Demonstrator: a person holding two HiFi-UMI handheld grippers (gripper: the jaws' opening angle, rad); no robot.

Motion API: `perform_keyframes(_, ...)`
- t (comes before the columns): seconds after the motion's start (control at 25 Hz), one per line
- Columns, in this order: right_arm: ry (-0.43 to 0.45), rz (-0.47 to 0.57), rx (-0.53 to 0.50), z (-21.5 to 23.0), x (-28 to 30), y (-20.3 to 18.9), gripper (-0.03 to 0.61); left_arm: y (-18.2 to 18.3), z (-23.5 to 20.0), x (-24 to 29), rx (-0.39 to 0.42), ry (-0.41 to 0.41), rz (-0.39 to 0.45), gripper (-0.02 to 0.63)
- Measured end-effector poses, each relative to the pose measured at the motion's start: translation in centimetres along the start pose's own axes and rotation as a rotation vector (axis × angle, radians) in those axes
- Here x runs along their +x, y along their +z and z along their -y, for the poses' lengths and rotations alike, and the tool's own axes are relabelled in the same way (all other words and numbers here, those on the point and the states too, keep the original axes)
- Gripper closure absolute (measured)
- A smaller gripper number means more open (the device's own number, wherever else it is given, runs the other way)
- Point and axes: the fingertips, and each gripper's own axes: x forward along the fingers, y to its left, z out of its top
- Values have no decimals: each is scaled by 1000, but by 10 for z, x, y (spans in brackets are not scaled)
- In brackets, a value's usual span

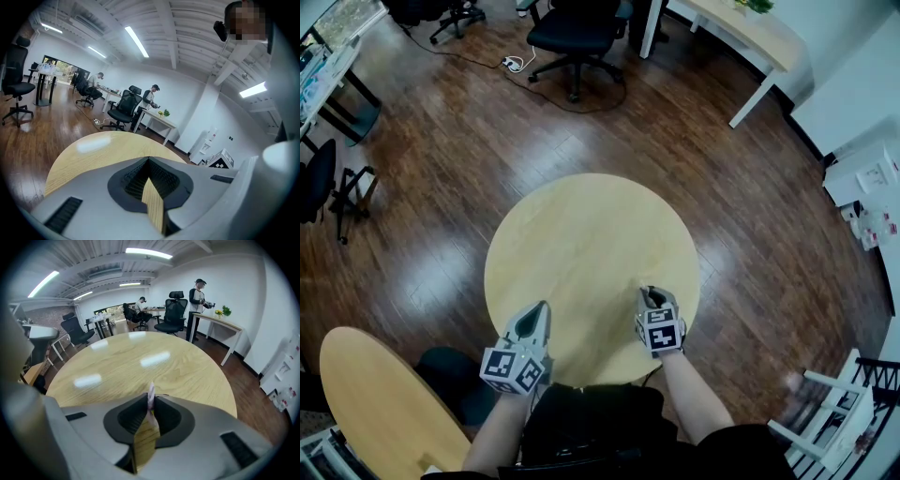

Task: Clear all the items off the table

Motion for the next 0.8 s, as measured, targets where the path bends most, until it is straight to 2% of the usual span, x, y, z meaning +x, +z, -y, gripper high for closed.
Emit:
perform_keyframes(0.16, -11, 71, -26, -6, -12, 26, 534, 11, -8, -10, 8, 7, 40, 623)
perform_keyframes(0.52, 3, 334, -102, -43, -72, 130, 535, 67, -25, -46, 58, 30, 192, 623)
perform_keyframes(0.68, 52, 438, -160, -69, -96, 176, 534, 91, -34, -72, 63, 86, 276, 623)
perform_keyframes(0.8, 120, 486, -212, -102, -101, 206, 534, 104, -48, -103, 69, 165, 334, 623)
